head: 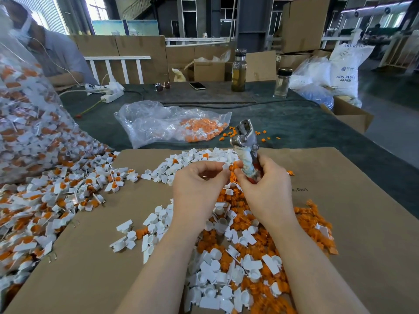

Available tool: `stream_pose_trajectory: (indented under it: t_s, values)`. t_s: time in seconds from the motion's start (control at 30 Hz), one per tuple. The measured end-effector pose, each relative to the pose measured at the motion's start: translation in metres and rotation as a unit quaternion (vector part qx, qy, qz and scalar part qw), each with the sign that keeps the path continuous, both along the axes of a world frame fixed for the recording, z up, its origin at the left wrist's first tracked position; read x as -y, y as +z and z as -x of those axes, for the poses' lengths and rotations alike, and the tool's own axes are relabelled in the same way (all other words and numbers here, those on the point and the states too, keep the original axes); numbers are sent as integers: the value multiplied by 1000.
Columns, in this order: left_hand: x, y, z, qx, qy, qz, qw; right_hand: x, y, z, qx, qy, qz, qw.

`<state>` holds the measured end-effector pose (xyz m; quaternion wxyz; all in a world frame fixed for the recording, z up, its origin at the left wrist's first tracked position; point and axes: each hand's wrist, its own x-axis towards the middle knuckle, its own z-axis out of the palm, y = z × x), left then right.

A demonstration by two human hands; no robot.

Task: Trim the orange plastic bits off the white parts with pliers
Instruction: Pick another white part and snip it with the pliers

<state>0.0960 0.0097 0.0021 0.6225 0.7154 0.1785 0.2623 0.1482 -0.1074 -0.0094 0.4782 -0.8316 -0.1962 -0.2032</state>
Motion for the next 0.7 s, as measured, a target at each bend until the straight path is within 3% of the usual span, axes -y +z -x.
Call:
stream_pose_trajectory:
  t_s: [0.43, 0.7]
  values:
    - [1, -3, -2, 10, -8, -53, 999, -1, -1, 1, 24, -3, 23, 999]
    - [1, -5, -4, 7, 19, -50, 999, 0, -1, -1, -11, 48, 33, 998]
